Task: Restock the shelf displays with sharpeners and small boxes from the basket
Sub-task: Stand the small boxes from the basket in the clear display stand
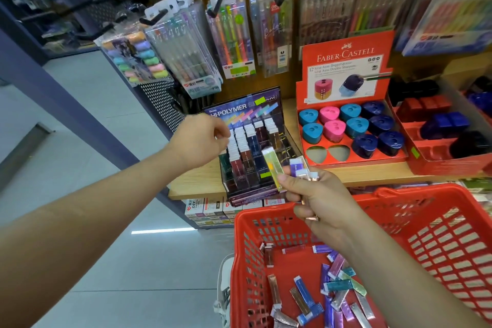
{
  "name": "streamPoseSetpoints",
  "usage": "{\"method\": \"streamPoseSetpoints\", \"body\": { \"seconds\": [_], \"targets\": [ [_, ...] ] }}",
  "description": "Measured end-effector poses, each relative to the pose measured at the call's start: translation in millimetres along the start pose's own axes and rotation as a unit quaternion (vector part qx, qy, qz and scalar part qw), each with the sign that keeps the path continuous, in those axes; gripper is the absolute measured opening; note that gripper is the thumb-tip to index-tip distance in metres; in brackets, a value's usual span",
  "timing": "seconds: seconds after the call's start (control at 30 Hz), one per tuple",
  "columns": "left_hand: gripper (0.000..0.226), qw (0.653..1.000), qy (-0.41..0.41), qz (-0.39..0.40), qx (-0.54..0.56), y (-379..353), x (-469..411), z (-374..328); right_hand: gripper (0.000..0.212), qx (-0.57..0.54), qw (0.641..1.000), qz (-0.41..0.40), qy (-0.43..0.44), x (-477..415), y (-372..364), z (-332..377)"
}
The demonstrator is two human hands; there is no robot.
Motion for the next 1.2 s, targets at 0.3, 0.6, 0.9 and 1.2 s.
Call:
{"method": "streamPoseSetpoints", "body": {
  "seconds": [0.3,0.6,0.9,1.2],
  "targets": [
    [0.014,0.908,0.125,0.205,0.343,16.0,14.3,-54.0,0.014,0.027,0.998,0.012,0.048,4.6,-4.8,5.5],
    [0.005,0.984,0.090,-0.017,0.155,26.2,-9.5,-7.2,0.031,-0.164,0.983,0.020,-0.081,-6.5,7.0,12.7],
    [0.004,0.965,0.144,0.028,0.218,16.6,-8.1,-7.5,0.023,-0.138,0.986,-0.003,-0.091,-9.6,17.8,12.9],
    [0.008,0.996,0.016,0.038,0.073,9.8,-5.0,-12.7,0.009,-0.099,0.990,-0.015,-0.102,-18.1,23.6,10.2]
  ]
}}
Point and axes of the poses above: each hand's wrist, its own x-axis away from the middle knuckle, its own y-axis out of the back of the hand, z = x × y, the point moved 2 cm from there along -x, towards the middle knuckle, and after that the axes turned 13 degrees about -z, right-handed, at the moved point
